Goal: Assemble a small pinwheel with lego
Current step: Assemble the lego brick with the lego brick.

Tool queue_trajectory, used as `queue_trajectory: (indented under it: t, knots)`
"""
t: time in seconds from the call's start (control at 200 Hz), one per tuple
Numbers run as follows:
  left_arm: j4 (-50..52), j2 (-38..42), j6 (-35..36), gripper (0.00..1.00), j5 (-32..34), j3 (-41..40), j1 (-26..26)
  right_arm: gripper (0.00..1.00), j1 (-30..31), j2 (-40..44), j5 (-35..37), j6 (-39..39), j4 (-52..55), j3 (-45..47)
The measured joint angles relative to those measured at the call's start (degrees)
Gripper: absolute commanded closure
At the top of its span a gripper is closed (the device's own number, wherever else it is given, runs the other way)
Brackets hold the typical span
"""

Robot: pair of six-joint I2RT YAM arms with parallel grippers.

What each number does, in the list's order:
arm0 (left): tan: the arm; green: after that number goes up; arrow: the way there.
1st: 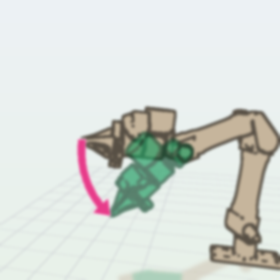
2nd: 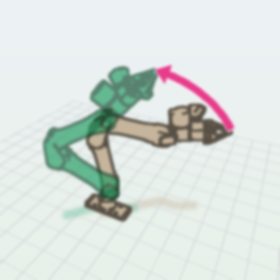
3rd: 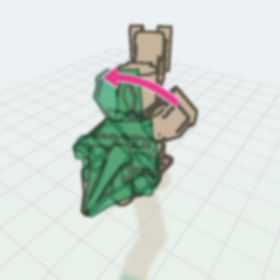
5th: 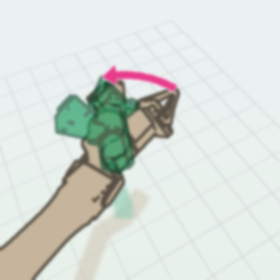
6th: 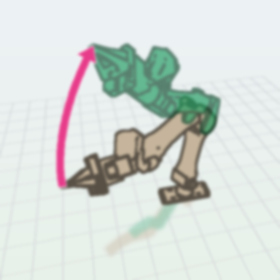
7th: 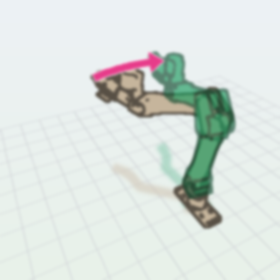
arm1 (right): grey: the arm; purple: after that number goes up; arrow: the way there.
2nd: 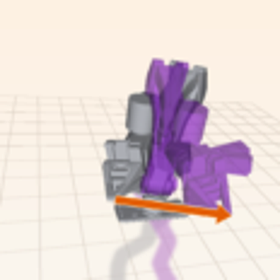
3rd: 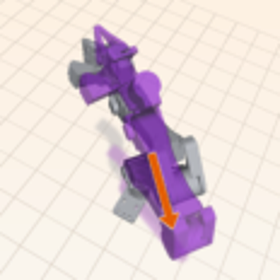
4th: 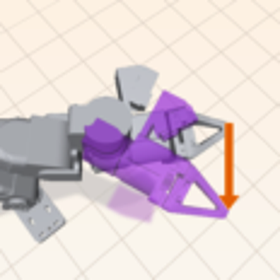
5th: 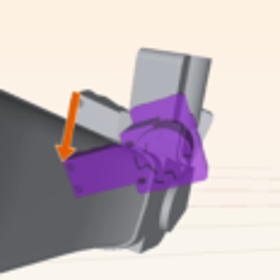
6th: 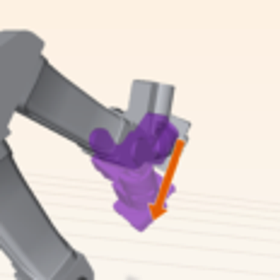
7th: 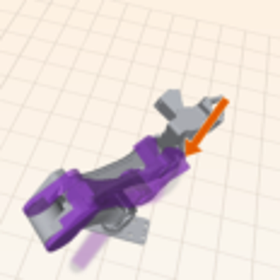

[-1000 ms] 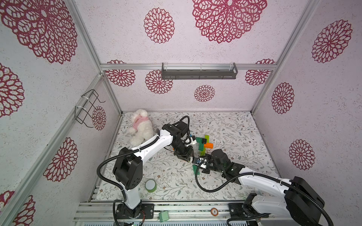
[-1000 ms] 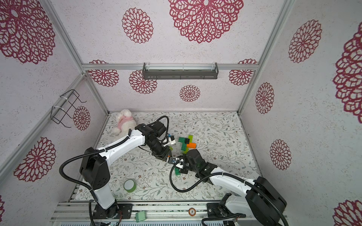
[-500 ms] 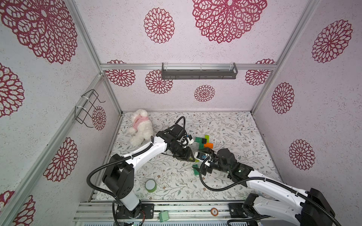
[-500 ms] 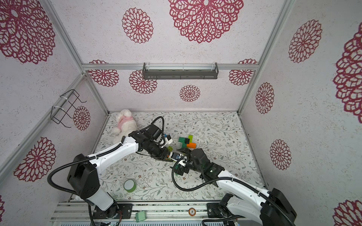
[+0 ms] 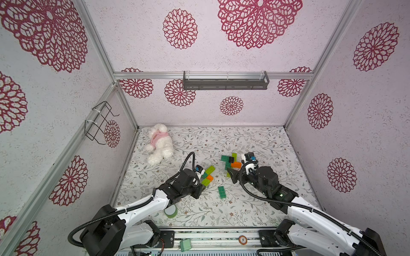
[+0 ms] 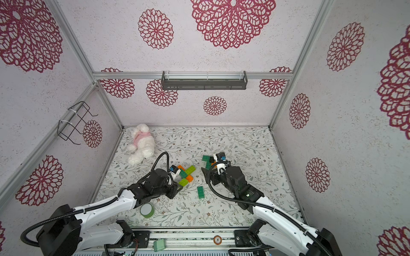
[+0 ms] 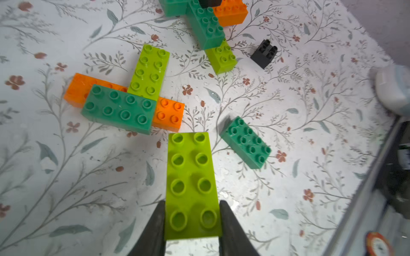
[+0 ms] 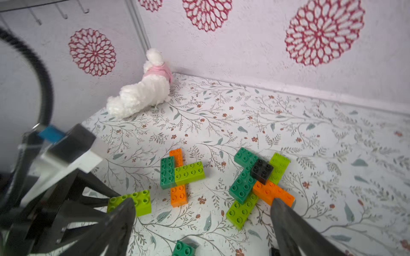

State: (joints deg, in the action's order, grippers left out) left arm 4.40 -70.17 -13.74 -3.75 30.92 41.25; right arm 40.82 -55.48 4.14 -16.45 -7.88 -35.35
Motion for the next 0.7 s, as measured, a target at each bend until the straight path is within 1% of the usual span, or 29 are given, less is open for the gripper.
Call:
queue_trajectory:
  t: [0.05, 0.085, 0.21, 0.265, 0.325, 0.385, 0.43, 0.49, 0.53, 0.701]
  knots:
    - [-3.96, -1.22, 2.64, 0.82, 1.64, -1.46, 0.0, 0.2, -0.87, -3.54, -1.62, -3.26, 0.55, -1.92]
    - [-6.69, -2.25, 4.26, 0.82, 2.58, -2.43, 0.0, 0.22, -1.25, -6.12, -2.91, -5.55, 0.66, -2.97]
    - [-15.19, -6.88, 8.24, 0.82, 4.26, -4.59, 0.0, 0.22, -1.33, -11.54, -7.37, -12.98, 0.44, -3.21]
    - [-19.02, -9.18, 9.33, 0.82, 4.26, -4.74, 0.0, 0.26, -1.33, -13.25, -9.25, -15.52, 0.35, -3.19]
    - [-22.95, -11.34, 9.94, 0.82, 4.33, -4.9, -0.04, 0.35, -1.29, -15.34, -11.19, -17.59, 0.35, -3.63]
    - [-26.69, -13.14, 10.38, 0.82, 4.33, -5.35, -0.07, 0.47, -1.29, -17.46, -13.18, -19.06, 0.35, -4.52]
    - [-28.61, -14.34, 10.6, 0.82, 4.22, -5.49, -0.13, 0.58, -1.29, -18.73, -14.58, -19.69, 0.02, -5.07]
    - [-30.49, -15.91, 10.84, 0.83, 3.69, -5.27, -0.17, 0.69, -1.29, -20.06, -16.15, -20.63, -0.48, -5.62]
    - [-31.3, -16.59, 10.95, 0.83, 3.32, -5.07, -0.17, 0.74, -1.29, -20.83, -17.0, -21.24, -0.87, -5.9]
    - [-32.7, -17.99, 11.06, 0.83, 2.19, -5.18, -0.28, 0.91, -1.29, -24.02, -19.91, -22.73, -2.19, -7.34]
